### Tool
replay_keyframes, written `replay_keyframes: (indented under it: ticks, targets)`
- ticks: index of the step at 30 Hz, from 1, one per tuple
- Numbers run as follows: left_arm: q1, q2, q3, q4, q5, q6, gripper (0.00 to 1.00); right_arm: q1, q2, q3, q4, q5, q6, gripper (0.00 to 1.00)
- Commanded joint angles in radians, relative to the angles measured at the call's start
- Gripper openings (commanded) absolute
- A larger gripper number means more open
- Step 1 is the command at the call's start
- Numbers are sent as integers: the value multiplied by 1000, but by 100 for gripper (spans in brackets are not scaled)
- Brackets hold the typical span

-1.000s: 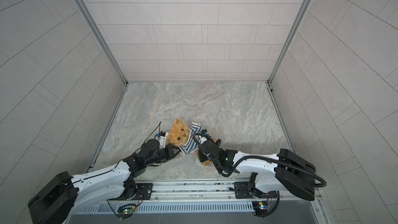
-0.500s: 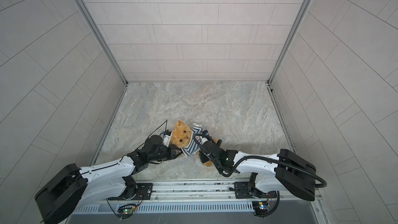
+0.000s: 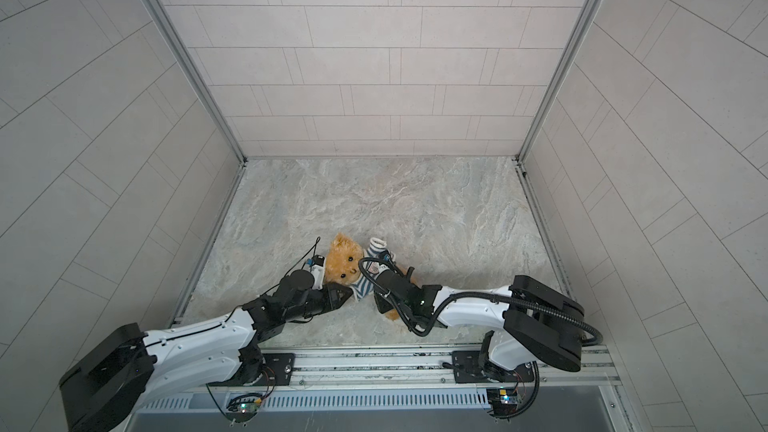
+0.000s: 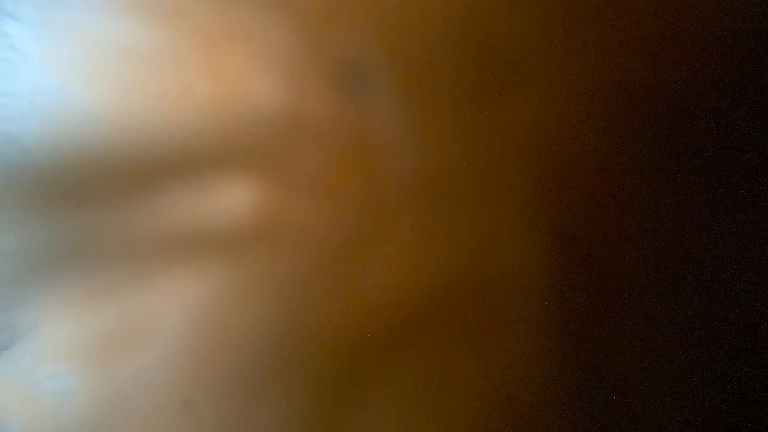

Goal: Dress the teddy bear

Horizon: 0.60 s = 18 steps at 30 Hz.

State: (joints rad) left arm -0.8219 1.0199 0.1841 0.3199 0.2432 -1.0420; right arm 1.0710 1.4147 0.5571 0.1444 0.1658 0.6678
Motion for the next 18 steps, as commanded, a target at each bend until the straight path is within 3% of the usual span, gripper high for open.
replay_keyframes:
  ticks: [1,9,18]
  targets:
    - [-9,4,3,-3,-58,-38,27,14,11,9,11,5,33,0]
    - [-12,51,-5,10,-104,-66,21,18,2,-3,10,12,36,0]
    - [-31,103,-13,74,-115,-82,27,18,25,5,18,-1,42,0]
